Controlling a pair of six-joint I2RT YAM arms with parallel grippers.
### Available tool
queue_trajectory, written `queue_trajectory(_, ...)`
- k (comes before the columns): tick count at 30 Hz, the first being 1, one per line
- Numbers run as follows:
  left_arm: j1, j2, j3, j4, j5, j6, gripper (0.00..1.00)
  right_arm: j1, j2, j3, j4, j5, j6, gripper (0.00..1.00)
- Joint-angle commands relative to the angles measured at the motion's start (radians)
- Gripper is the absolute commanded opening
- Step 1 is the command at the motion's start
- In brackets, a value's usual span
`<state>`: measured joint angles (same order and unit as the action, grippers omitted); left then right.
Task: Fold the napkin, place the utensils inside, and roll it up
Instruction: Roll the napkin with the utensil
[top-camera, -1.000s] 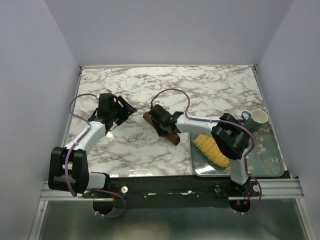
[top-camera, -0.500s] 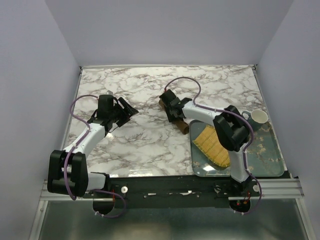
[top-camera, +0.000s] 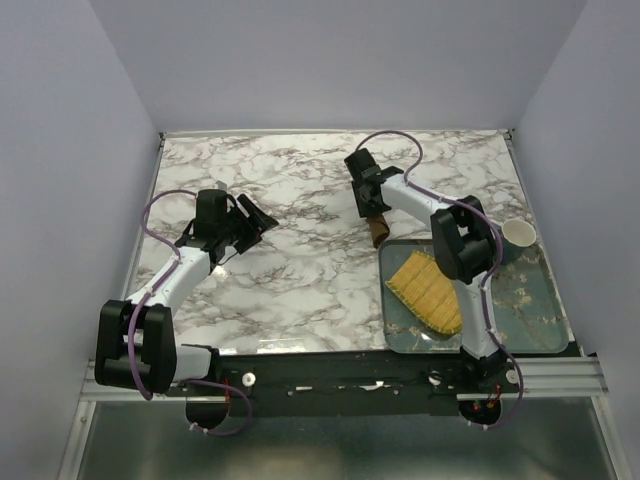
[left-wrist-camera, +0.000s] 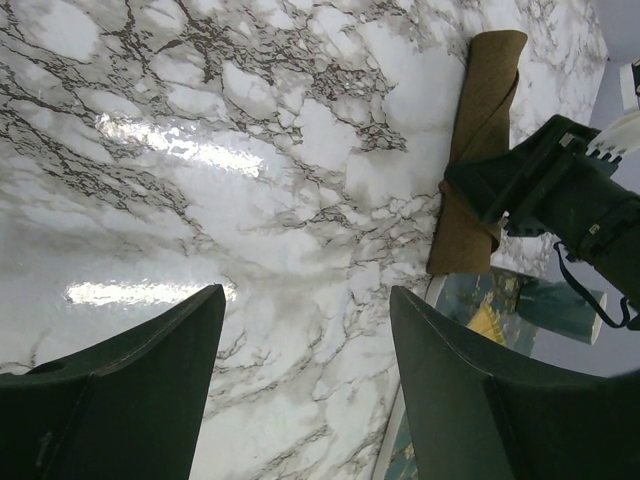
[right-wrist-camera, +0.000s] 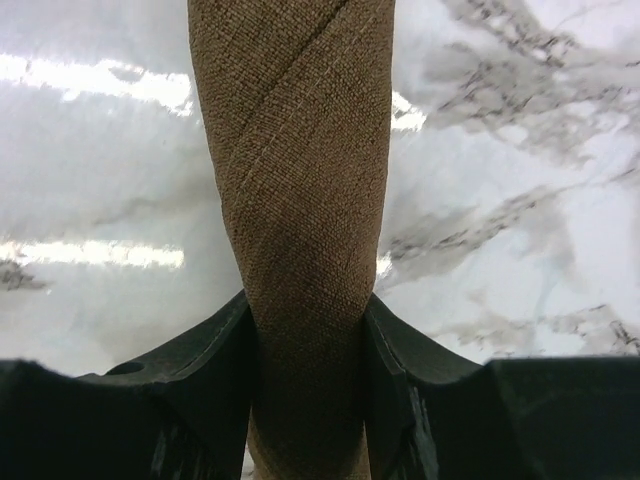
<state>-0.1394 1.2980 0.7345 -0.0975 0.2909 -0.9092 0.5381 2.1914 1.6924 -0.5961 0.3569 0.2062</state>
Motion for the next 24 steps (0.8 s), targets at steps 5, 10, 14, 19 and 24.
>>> queue_trajectory(5, -0.005, 0.004, 0.006, 0.021, 0.030, 0.000, 0.76, -0.059, 0.128, 0.225, -0.128, -0.022, -0.096, 0.49)
queue_trajectory(10, -0.003, 0.004, 0.006, 0.022, 0.033, -0.002, 0.76, -0.081, 0.200, 0.349, -0.175, -0.041, -0.136, 0.48)
queue_trajectory(14, -0.005, 0.006, 0.008, 0.019, 0.034, 0.001, 0.76, -0.081, 0.215, 0.369, -0.177, -0.044, -0.143, 0.53)
queue_trajectory(19, -0.005, 0.006, 0.006, 0.019, 0.039, 0.004, 0.76, -0.087, 0.214, 0.375, -0.172, -0.071, -0.152, 0.63)
queue_trajectory(24, -0.005, -0.003, 0.003, 0.019, 0.040, 0.003, 0.76, -0.089, 0.209, 0.374, -0.172, -0.105, -0.156, 0.71)
